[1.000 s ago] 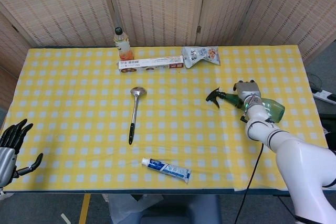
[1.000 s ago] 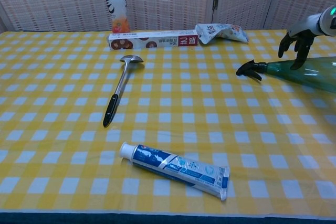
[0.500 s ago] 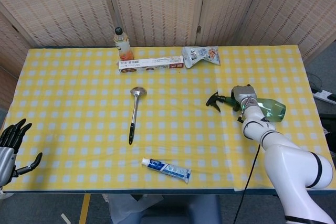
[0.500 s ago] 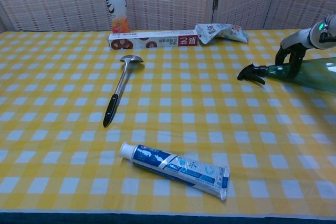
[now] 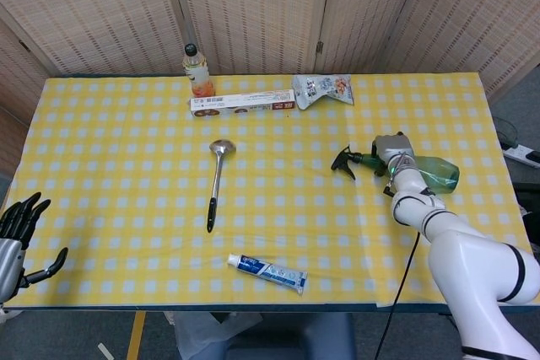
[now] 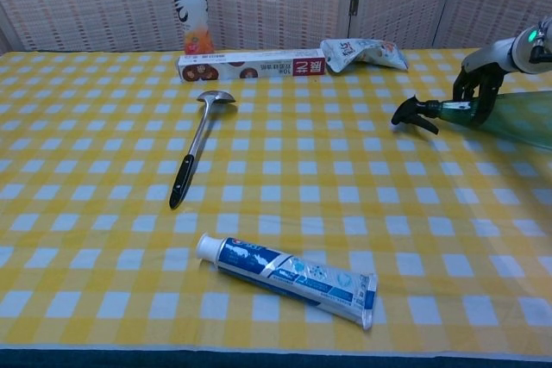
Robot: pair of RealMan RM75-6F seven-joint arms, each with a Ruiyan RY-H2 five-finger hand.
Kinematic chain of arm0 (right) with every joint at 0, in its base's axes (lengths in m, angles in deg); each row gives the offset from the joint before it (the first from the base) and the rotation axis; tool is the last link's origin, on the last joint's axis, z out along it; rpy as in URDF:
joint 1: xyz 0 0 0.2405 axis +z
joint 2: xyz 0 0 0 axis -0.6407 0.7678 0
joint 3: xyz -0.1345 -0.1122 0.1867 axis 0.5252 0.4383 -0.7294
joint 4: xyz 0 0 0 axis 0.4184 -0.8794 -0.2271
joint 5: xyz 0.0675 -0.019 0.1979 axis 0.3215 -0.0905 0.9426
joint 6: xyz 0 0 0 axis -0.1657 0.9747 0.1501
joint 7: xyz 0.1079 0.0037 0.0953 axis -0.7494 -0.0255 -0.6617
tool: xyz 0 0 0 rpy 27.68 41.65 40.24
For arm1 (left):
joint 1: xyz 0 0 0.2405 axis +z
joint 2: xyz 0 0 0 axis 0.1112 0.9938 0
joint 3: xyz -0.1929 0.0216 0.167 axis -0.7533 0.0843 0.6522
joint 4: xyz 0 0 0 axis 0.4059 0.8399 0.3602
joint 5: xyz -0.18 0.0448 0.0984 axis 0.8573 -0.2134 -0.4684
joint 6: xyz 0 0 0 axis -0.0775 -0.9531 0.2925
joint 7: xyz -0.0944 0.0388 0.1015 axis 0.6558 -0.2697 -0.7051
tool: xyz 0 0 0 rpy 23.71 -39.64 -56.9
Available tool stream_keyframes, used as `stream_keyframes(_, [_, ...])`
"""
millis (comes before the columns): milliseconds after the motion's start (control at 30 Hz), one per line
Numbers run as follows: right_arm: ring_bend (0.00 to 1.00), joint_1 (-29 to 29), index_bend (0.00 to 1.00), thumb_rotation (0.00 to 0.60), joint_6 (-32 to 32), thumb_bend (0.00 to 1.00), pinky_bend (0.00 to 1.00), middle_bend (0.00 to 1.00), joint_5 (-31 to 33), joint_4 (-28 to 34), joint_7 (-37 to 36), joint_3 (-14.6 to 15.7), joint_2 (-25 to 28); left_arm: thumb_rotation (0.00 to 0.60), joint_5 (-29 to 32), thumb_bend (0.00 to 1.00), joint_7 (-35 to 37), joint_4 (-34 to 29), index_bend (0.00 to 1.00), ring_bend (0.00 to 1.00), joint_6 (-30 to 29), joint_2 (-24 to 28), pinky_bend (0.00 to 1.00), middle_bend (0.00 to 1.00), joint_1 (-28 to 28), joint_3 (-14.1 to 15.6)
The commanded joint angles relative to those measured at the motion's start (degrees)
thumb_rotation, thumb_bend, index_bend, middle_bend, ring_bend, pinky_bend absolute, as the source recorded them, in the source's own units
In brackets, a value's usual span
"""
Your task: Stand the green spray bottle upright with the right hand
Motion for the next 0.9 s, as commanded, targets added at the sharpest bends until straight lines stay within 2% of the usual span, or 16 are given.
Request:
stream_keyframes(33, [0.33, -0.13, 0.71, 0.6, 2.83, 0.37, 0.0, 0.38, -2.63, 4.55, -1.73, -2.64, 3.65, 0.244, -0.08, 0.39, 0.05, 0.0, 0.0, 0.05, -0.35, 0.05, 0.02, 0.0, 0.16, -0.03])
stream_keyframes(333, [0.36, -1.2, 0.79, 0.6, 13.59, 0.4, 0.0, 0.41, -11.16, 23.47, -4.51, -8.98, 17.08, 0.244, -0.83, 0.39, -1.06, -0.53, 0.0, 0.05, -0.5, -0.1, 0.01, 0.0, 0.09, 0.16])
stream_keyframes(467, [0.37, -4.34, 0.79, 0.6, 20.03, 0.4, 0.0, 0.42, -17.4, 31.68, -7.91, -13.44, 22.7, 0.245, -1.22, 0.39, -1.94, -0.95, 0.0, 0.05, -0.4, -0.25, 0.01, 0.0, 0.01, 0.34])
stream_keyframes(633, [0.4, -9.38, 0.84, 0.6, 26.41, 0.4, 0.0, 0.46, -24.32, 37.05, -13.75, -18.38, 25.8, 0.246, -1.84, 0.39, -3.0, -1.39, 0.0, 0.05, -0.61, -0.4, 0.01, 0.0, -0.01, 0.5])
stream_keyframes(733, [0.42, -14.47, 0.84, 0.6, 32.11, 0.4, 0.01, 0.46, -31.02, 38.1, -19.55, -21.86, 25.34, 0.243, -1.91, 0.39, -3.48, -1.64, 0.0, 0.05, -0.7, -0.42, 0.01, 0.0, 0.02, 0.51])
stream_keyframes(900, [0.45, -24.93, 0.84, 0.6, 47.39, 0.4, 0.06, 0.47, -43.87, 35.39, -33.75, -27.33, 17.3, 0.243, -2.02, 0.39, -3.75, -1.84, 0.0, 0.05, -0.87, -0.37, 0.01, 0.0, 0.08, 0.53])
